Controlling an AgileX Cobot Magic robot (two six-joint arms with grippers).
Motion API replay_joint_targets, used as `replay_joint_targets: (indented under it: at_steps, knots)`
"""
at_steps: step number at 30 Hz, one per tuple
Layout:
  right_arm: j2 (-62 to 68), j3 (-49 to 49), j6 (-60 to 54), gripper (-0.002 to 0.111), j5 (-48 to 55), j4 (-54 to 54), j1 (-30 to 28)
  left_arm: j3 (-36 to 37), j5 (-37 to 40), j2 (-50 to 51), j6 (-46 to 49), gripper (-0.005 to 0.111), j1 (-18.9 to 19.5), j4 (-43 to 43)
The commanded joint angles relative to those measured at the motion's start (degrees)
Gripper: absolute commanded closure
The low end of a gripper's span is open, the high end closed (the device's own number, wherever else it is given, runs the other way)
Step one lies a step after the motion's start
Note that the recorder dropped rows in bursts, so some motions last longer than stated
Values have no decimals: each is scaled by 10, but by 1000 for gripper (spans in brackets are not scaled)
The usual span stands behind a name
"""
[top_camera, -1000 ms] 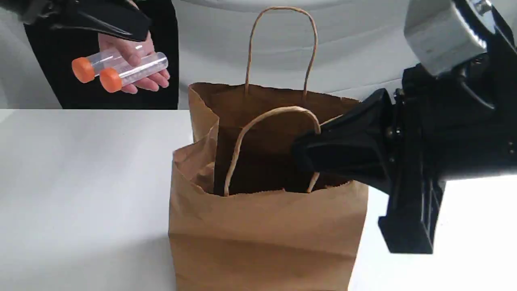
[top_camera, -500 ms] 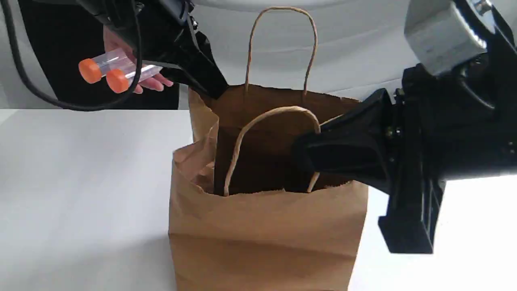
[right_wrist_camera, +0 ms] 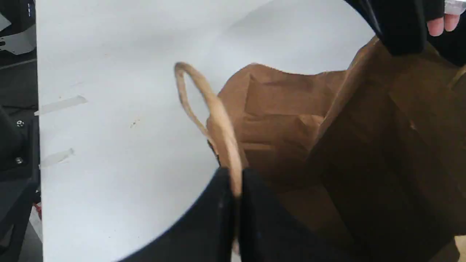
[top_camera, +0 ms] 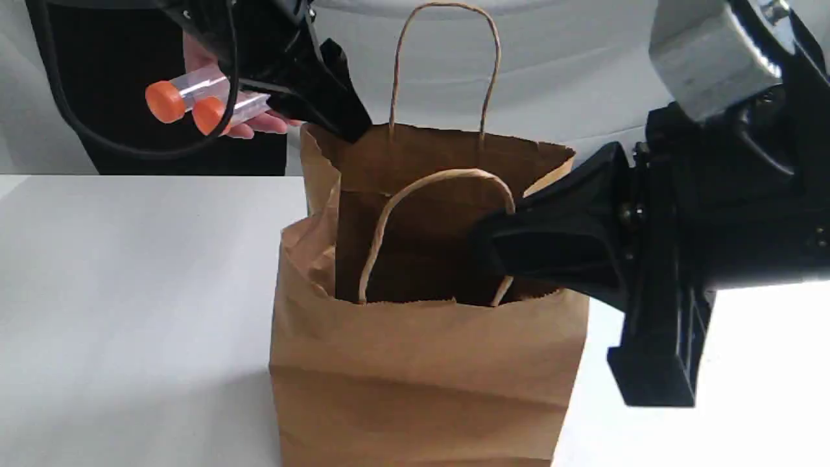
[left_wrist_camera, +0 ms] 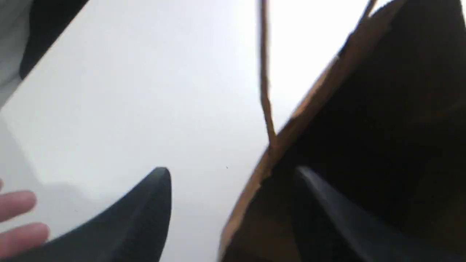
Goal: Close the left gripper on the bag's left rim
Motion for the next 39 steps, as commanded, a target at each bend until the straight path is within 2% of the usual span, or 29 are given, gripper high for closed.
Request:
replay_joint_targets:
  at_steps: [1,14,24,26,27,30,31,39]
  knots:
    - [1,-4,2,108,-1,0,3,-16,4,0,46,55,-5,-3]
    - [1,-4,2,108,0,0,3,-16,4,44,79,55,-31,10]
    - [1,-4,4,108,2,0,3,-16,4,67,72,56,-32,48]
    - [1,-4,4,108,2,0,3,-16,4,67,70,61,-32,48]
    - [1,-4,4,108,2,0,3,-16,4,67,70,68,-32,48]
    - [1,-4,4,108,2,0,3,-16,4,67,72,100,-32,49]
    - [1,-4,4,108,2,0,3,-16,4,67,81,107,-32,49]
    - [1,-4,29,108,0,0,3,-16,4,67,42,107,-31,44]
